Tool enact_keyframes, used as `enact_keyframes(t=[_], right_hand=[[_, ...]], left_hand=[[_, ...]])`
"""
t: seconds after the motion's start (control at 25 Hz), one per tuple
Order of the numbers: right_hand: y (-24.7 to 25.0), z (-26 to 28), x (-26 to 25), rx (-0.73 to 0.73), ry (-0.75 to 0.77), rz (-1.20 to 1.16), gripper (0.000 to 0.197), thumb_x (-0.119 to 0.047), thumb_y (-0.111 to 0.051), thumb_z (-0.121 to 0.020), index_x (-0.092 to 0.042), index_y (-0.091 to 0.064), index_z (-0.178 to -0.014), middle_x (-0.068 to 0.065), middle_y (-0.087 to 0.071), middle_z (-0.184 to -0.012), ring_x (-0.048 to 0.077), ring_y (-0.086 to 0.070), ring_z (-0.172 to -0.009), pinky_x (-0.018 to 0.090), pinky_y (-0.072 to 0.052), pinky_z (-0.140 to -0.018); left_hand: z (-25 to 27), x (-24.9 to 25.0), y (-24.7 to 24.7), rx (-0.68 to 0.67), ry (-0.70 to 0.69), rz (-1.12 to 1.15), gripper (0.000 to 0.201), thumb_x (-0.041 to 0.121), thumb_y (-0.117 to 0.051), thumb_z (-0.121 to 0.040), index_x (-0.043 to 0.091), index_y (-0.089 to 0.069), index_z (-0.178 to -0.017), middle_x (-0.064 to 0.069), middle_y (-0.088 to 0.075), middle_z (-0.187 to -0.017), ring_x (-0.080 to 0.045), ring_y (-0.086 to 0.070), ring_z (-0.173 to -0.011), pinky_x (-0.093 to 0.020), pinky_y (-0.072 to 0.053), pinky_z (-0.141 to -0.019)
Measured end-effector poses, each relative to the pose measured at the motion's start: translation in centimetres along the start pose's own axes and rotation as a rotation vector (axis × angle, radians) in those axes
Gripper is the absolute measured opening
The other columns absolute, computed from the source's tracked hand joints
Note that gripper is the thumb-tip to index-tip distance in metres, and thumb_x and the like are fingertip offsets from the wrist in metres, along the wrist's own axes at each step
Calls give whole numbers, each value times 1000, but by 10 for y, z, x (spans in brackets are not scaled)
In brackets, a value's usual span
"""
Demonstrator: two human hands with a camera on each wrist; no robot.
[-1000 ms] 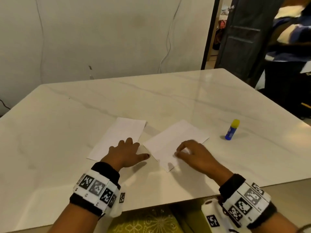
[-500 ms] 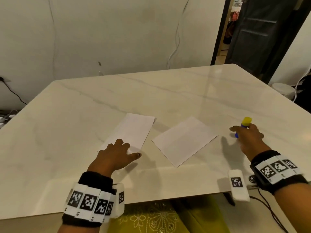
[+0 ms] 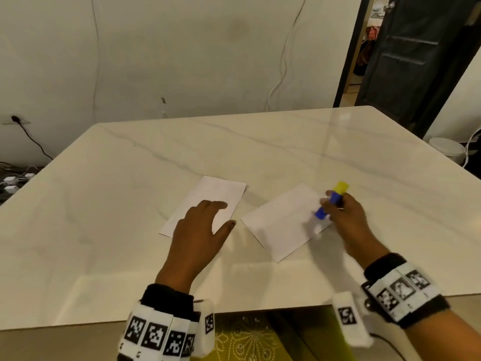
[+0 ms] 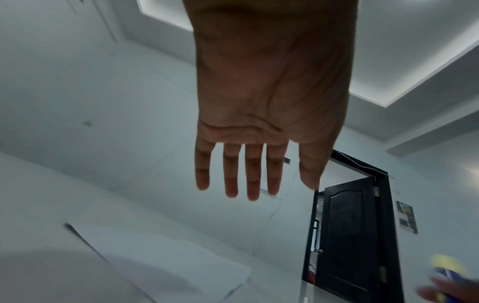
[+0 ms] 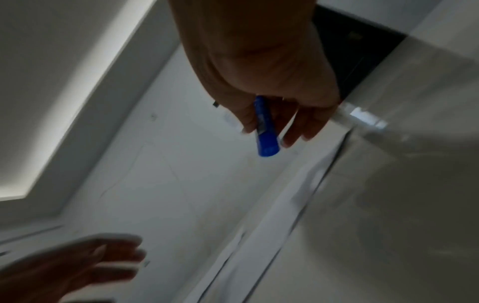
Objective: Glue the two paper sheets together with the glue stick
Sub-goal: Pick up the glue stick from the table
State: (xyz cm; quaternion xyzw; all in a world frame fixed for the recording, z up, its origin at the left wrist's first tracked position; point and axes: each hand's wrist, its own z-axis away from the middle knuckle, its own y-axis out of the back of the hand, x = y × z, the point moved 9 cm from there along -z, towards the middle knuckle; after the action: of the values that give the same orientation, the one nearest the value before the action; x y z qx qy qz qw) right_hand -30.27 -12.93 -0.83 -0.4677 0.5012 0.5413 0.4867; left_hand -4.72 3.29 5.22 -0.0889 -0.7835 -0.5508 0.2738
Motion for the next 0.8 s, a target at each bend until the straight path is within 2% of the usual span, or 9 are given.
enact_keyframes(t=[0.04,0.12,0.28,0.36,0.44,0.56,0.64,0.72,0.8], right_hand=[[-26,15,-9,-113,2,-33,31,-10,-64,-84,-10,-50,-112,11,-63,-96,29,-62,-88,29,-51,-71],[-73,36,-17,-303,-82,-150,33,-12,-69,-80,-12,-48,-105,8,-65,-87,21,-65,-74,24,-57,-62],[-121,52,-20,-496,-163,-207,13,-19,-64,-84,-21,-61,-97,0,-64,-89,16,-63,-78,24,-56,-66],[-130,57,-16,-539,-144,-156,11,-19,-63,-85,-25,-64,-94,-1,-63,-90,15,-61,-80,20,-55,-63],[-138,62,-13,-587,-102,-122,13,-18,-64,-84,-28,-64,-91,-1,-63,-90,16,-61,-82,17,-56,-63],[-145,60,-21,-601,-60,-86,11,-17,-64,-84,-27,-65,-90,-1,-65,-86,15,-62,-79,17,-56,-62],[-148,55,-31,-590,-1,-63,11,-17,-67,-82,-21,-66,-92,-1,-66,-80,13,-62,-73,17,-55,-58],[-146,52,-40,-543,75,-20,17,-18,-72,-77,-20,-67,-93,-1,-66,-76,12,-61,-68,17,-54,-55],[-138,52,-45,-468,170,38,20,-22,-78,-71,-24,-68,-88,-5,-65,-74,11,-60,-65,16,-54,-56]], left_hand=[[-7,8,-1,23,-40,100,46,52,-50,-84,27,-53,-123,11,-56,-124,-13,-51,-115,-29,-42,-92],[-30,22,-10,-24,-108,181,41,40,-58,-86,24,-53,-124,7,-58,-121,-13,-53,-112,-24,-40,-90],[-69,32,-17,-200,-101,215,42,31,-53,-91,22,-47,-131,0,-59,-115,-16,-57,-99,-21,-41,-80],[-72,33,-11,-211,-135,269,33,24,-50,-93,23,-50,-126,0,-59,-107,-15,-57,-88,-18,-43,-74],[-69,36,-8,-204,-229,271,20,16,-47,-94,20,-59,-110,0,-58,-96,-11,-56,-81,-17,-44,-74],[-72,38,-10,-163,-329,90,16,14,-40,-96,21,-53,-90,1,-52,-88,-13,-51,-77,-25,-43,-73],[-75,38,-7,-115,-302,-1,14,16,-36,-97,19,-47,-89,2,-51,-87,-15,-49,-76,-22,-39,-68],[-76,39,-5,-74,-235,-87,16,19,-33,-98,12,-48,-96,4,-50,-88,-13,-48,-74,-15,-34,-60],[-75,40,-3,-18,-148,-218,27,26,-29,-99,9,-50,-104,2,-55,-89,-14,-51,-74,-17,-35,-61]])
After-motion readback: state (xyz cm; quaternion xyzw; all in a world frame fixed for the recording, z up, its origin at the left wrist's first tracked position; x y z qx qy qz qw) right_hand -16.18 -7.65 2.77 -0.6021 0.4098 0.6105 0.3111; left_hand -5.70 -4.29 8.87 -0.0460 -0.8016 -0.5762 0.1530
